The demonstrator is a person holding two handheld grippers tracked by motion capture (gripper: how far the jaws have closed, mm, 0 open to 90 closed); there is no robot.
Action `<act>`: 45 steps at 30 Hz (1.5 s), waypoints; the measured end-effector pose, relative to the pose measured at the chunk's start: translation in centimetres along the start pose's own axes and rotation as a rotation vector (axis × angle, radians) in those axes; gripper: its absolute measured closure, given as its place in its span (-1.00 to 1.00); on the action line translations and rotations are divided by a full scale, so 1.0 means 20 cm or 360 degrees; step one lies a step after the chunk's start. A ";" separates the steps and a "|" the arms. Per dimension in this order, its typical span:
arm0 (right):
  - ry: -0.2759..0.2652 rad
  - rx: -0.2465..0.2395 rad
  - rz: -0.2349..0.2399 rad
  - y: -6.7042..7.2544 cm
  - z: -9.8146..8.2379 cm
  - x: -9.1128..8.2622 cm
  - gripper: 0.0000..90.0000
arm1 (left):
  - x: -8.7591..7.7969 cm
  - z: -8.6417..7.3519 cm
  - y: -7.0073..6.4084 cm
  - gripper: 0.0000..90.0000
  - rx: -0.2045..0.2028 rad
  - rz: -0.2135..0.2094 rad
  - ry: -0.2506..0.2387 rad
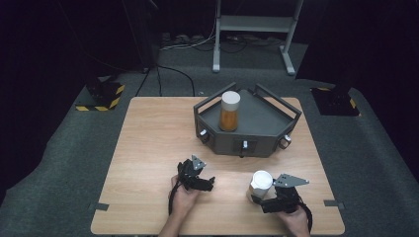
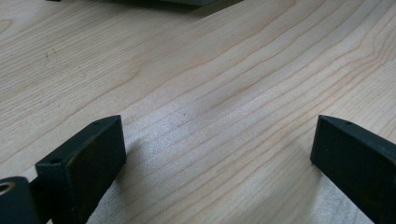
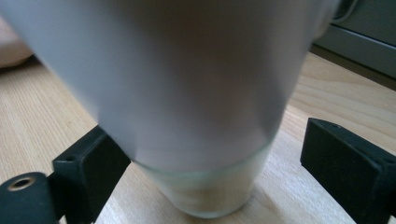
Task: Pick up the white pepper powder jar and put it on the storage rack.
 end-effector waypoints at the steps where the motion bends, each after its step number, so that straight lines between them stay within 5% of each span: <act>1: -0.0004 -0.0002 0.0002 0.00 0.00 0.01 -0.78 | 0.00 0.00 0.00 -0.92 0.0000 0.0000 0.0000; 21: -0.0048 -0.0027 0.0033 0.02 0.02 0.05 -0.51 | 0.00 0.00 0.00 -0.92 -0.0001 0.0000 0.0000; 45: -0.0055 -0.0187 -0.0052 0.08 0.03 0.04 -0.32 | 0.00 0.00 0.00 -0.92 0.0000 0.0000 0.0000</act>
Point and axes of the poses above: each handheld gripper's, and its own axes: x roughly forward along the jaws, z roughly out of its top, y roughly to its left, the point moved 5 cm from there along x, roughly forward along the jaws, and after that the axes turned 1 degree about -x, right-handed, at the moved point
